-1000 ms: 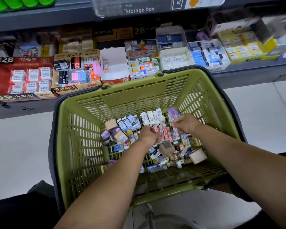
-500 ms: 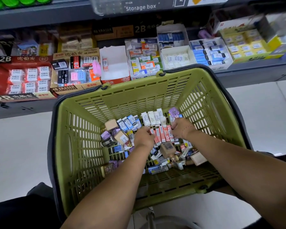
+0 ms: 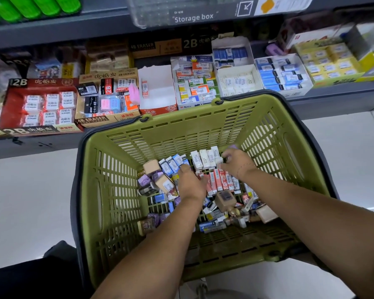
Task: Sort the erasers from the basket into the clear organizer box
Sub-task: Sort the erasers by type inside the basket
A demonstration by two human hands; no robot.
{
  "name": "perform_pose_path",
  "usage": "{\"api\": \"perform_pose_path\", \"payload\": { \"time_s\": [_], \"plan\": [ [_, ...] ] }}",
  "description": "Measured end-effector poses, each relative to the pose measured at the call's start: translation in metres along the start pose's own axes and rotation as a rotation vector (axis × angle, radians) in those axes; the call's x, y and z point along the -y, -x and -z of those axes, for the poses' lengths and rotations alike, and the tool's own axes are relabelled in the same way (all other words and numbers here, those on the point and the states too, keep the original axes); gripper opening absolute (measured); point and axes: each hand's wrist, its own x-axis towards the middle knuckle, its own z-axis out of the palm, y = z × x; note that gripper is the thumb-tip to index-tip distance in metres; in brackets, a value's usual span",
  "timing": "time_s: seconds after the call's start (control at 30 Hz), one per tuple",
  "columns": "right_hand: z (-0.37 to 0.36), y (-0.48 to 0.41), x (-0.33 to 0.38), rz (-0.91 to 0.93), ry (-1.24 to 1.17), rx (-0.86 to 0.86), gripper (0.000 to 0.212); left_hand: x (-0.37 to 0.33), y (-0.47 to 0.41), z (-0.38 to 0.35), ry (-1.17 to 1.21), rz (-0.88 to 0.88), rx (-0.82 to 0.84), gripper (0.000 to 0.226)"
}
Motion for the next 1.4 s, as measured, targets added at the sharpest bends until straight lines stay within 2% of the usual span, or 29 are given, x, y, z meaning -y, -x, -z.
{"api": "perform_pose_path", "payload": {
  "time_s": [0.3,0.4,0.5,0.6,0.77,0.87,0.93,1.03,1.17,1.27,1.3,1.33,1.37,1.4],
  "plan": [
    [0.008,-0.024,0.010,-0.011,-0.058,0.033,0.027,-0.012,-0.016,0.011,-0.045,-0.085,0.021,0.059],
    [0.020,-0.033,0.020,-0.038,-0.114,0.080,0.022,-0.017,-0.021,0.011,-0.022,-0.069,0.042,0.055],
    [0.024,-0.034,0.030,-0.049,-0.143,0.178,0.026,-0.021,-0.025,0.009,-0.003,-0.015,0.095,0.056],
    [0.018,-0.035,0.035,-0.024,-0.169,0.204,0.027,-0.022,-0.028,0.008,-0.011,0.007,0.122,0.054],
    [-0.001,-0.032,0.032,-0.033,-0.270,0.122,0.010,-0.023,-0.030,0.007,0.023,0.051,0.142,0.056],
    [-0.009,-0.027,0.028,-0.046,-0.295,0.018,0.028,-0.021,-0.032,0.006,0.032,0.065,0.149,0.057],
    [-0.005,-0.027,0.024,-0.032,-0.306,-0.020,0.027,-0.020,-0.033,0.006,0.048,0.069,0.164,0.058],
    [0.012,-0.030,0.012,0.002,-0.264,-0.068,0.010,-0.019,-0.029,0.011,0.066,0.049,0.194,0.062],
    [0.027,-0.029,-0.005,0.019,-0.133,-0.062,0.030,-0.012,-0.020,0.016,0.084,0.037,0.209,0.064],
    [0.024,-0.023,-0.012,0.033,0.069,-0.063,0.033,-0.012,-0.014,0.019,0.032,0.030,0.271,0.064],
    [0.022,-0.022,-0.013,0.007,0.109,-0.074,0.026,-0.013,-0.013,0.019,0.013,0.025,0.288,0.063],
    [0.019,-0.019,-0.012,-0.021,0.150,-0.077,0.009,-0.013,-0.012,0.019,0.002,0.017,0.299,0.063],
    [0.016,-0.018,-0.013,-0.038,0.184,-0.080,0.013,-0.013,-0.011,0.019,-0.001,0.009,0.307,0.063],
    [0.012,-0.017,-0.013,-0.067,0.219,-0.082,0.029,-0.013,-0.011,0.019,0.001,0.005,0.316,0.063]
  ]
}}
